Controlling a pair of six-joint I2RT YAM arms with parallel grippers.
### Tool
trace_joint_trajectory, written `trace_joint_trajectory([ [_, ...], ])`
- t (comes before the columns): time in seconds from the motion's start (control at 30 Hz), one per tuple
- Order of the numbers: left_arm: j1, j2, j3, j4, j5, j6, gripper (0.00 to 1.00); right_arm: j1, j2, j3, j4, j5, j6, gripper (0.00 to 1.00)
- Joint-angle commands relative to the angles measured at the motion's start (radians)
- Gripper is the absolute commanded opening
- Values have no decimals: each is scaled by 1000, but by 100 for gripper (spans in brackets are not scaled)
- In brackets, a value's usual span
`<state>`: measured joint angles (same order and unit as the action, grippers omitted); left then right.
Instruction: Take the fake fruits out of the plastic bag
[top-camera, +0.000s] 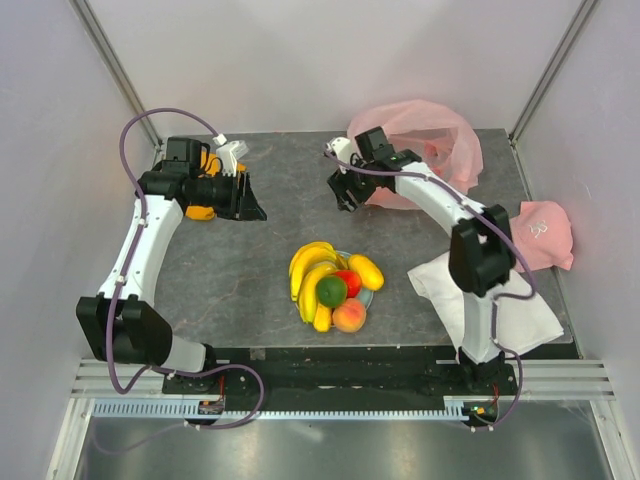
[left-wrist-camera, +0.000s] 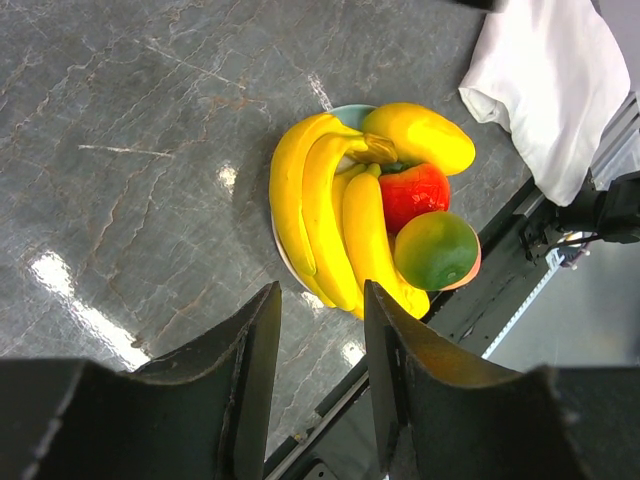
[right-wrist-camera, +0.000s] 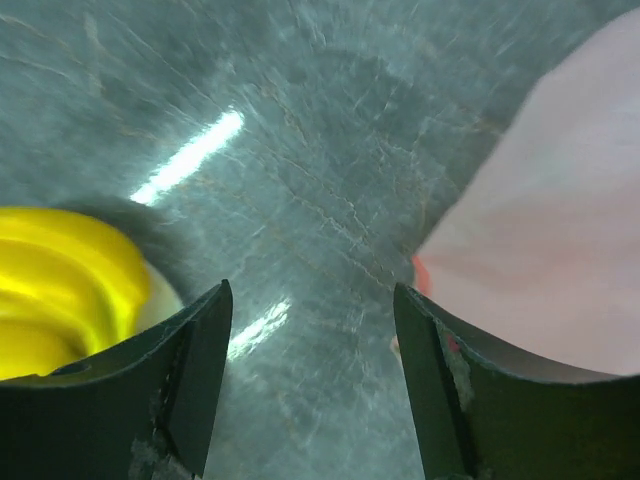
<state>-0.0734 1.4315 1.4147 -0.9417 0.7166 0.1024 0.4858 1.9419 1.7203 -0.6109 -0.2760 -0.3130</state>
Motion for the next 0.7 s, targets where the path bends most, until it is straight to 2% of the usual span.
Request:
trace_joint_trajectory([
  [0.0,6,-23,6,17,20,6,46,-6,172,192,-84,-60,-41,72],
  [0.17,6,-43,-19,14,4,8,46,-6,351,381,-130,-69,3,74],
  [0.23,6,-48,-22,11,3,11,46,-6,376,417,-135,-43,9,79],
  [0.47,4,-42,-33,9,4,16,46,-9,390,398,-84,251,3,98],
  [0.67,6,-14,-17,18,26,11,46,-55,397,424,-59,406,3,98],
])
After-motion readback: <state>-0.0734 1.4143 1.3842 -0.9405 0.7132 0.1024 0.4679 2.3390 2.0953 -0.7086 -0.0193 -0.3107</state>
